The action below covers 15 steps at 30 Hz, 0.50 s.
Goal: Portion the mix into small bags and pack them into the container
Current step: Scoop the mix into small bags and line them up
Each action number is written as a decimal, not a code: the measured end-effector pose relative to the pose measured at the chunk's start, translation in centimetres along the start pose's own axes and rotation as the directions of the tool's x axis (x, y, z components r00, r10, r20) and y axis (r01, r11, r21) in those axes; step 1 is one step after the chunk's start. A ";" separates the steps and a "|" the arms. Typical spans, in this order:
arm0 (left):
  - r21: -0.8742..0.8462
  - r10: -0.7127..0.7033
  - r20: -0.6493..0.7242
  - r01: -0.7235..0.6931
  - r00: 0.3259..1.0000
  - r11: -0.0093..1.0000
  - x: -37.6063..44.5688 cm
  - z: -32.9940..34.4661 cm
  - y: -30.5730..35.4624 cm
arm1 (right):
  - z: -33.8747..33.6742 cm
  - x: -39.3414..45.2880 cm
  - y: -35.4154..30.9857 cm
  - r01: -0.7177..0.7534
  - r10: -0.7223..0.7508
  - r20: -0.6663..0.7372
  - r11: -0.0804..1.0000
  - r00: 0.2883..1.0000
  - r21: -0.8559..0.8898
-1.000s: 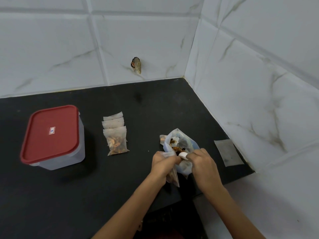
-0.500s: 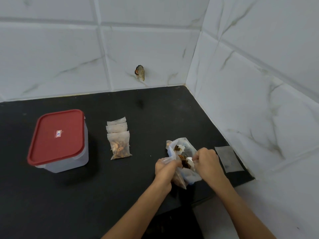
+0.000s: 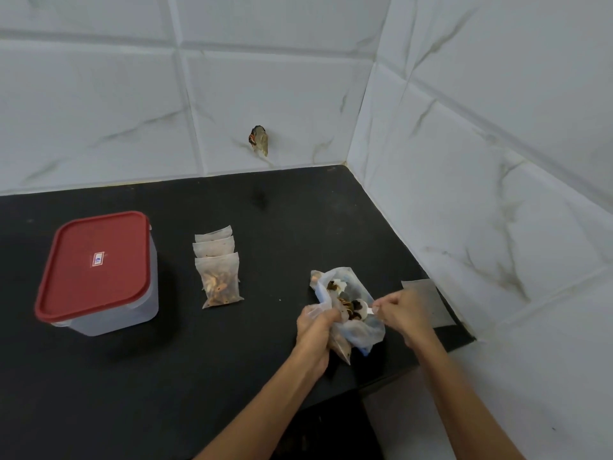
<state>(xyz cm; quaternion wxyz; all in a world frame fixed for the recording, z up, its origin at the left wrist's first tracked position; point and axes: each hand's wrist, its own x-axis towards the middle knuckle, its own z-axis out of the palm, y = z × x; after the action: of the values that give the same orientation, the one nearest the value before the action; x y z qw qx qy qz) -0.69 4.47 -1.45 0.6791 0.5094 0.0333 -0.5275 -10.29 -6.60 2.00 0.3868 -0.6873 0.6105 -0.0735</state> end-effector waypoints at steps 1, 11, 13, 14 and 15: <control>0.023 0.005 0.026 -0.006 1.000 1.000 0.1 0.2 0.0 | 0.5 -0.1 0.0 0.071 -0.073 -0.059 0.997 0.996 -0.042; -0.009 0.035 -0.015 -0.035 0.999 0.999 0.7 0.6 -0.3 | -0.9 0.7 1.4 -0.187 0.159 0.133 0.954 0.978 0.233; 0.007 0.036 -0.015 -0.036 0.999 0.999 0.5 0.9 -0.3 | -0.5 0.8 1.4 -0.166 0.142 0.109 0.951 0.984 0.261; 0.024 0.043 -0.004 -0.043 0.999 0.999 0.5 1.0 -0.2 | -0.2 0.9 1.3 -0.147 0.133 0.071 0.950 0.989 0.276; 0.041 0.044 0.007 -0.045 0.999 0.998 0.5 1.0 -0.2 | 0.2 1.0 1.2 -0.135 0.130 0.036 0.950 0.991 0.282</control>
<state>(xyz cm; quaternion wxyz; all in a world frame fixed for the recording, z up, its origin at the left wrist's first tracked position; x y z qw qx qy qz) -1.10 3.38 -1.38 0.6802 0.5221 0.0089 -0.5145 -10.86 -7.30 0.74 0.4905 -0.5828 0.6350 -0.1286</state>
